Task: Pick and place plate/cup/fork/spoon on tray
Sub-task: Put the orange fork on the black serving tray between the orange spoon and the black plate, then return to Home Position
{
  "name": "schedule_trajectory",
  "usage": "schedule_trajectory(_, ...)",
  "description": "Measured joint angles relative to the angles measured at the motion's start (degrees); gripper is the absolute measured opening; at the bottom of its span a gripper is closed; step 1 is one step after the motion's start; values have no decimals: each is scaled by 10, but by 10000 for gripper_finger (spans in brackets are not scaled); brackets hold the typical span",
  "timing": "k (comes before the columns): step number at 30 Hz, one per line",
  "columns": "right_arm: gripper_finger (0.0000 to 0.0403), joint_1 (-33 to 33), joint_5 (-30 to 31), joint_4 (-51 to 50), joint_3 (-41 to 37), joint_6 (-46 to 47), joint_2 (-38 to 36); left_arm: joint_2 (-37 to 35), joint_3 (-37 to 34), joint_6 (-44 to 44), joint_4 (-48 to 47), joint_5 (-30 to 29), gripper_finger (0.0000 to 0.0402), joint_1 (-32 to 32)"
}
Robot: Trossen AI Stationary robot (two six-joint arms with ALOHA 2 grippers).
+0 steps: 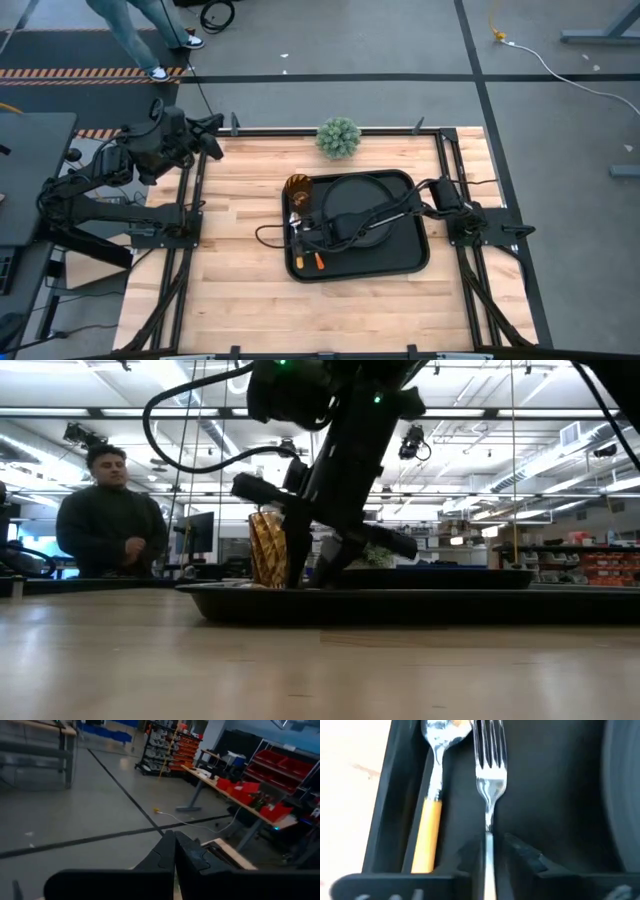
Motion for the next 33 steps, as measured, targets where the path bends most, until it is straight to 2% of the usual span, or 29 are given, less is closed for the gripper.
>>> schedule_trajectory(5, 134, 8, 0, -42, -1, -16, -55, 3, 0, -11, 0, 0, 9, 0)
schedule_trajectory(11, 174, 25, 90, -177, 0, -59, -196, 2, 0, 27, -1, 0, 9, 0)
schedule_trajectory(16, 179, 9, 23, -292, -1, -143, -293, 3, 0, 27, -30, 18, 9, 0)
schedule_trajectory(20, 173, 2, 25, -316, -36, -154, -357, 3, 0, 31, -46, 37, 9, 0)
schedule_trajectory(24, 165, -1, 23, -264, -120, -135, -411, 3, 0, 19, -46, 56, 9, 0)
schedule_trajectory(28, 145, 9, -5, -101, -253, -118, -458, 3, 0, 16, -54, 79, 9, 0)
schedule_trajectory(33, 94, 30, -54, 108, -385, -104, -492, 3, 0, 9, -84, 80, 9, 0)
